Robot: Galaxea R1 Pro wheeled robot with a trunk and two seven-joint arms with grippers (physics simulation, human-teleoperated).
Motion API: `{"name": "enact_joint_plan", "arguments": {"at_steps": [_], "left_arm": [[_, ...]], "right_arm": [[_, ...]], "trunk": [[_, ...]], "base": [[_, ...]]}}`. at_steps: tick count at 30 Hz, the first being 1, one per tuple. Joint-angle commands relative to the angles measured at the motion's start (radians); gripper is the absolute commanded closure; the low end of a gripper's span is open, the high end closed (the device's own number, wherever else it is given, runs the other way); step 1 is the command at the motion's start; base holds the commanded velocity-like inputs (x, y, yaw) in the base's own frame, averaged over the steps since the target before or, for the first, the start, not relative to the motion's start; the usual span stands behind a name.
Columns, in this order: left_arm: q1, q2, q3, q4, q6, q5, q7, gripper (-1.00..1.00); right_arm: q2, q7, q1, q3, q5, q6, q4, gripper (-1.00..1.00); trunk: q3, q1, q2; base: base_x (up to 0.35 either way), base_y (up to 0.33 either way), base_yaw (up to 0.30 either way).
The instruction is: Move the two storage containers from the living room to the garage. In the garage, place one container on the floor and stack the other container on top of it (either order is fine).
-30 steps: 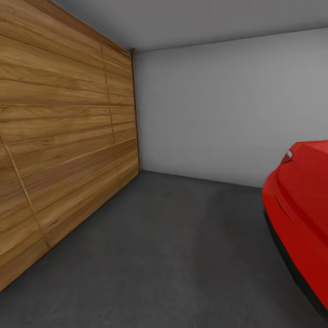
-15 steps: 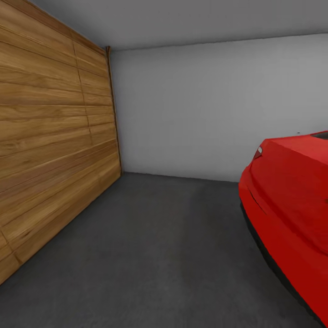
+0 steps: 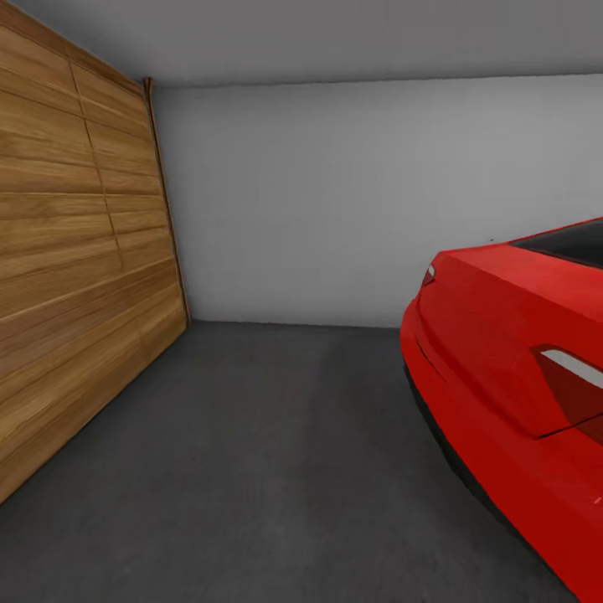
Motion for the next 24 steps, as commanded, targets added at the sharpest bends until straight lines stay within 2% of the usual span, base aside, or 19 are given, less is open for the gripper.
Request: {"name": "enact_joint_plan", "arguments": {"at_steps": [1, 24], "left_arm": [[0.001, 0.0, 0.0, -0.002, 0.0, 0.0, 0.0, -1.0], [0.001, 0.0, 0.0, -0.002, 0.0, 0.0, 0.0, -1.0]], "right_arm": [[0.0, -0.001, 0.0, -0.001, 0.0, -0.003, 0.0, -1.0], [-0.004, -0.001, 0.0, 0.01, 0.012, -0.003, 0.0, -1.0]], "trunk": [[-0.001, 0.0, 0.0], [-0.001, 0.0, 0.0]], "base": [[0.0, 0.0, -0.279], [0.0, 0.0, -0.279]]}}
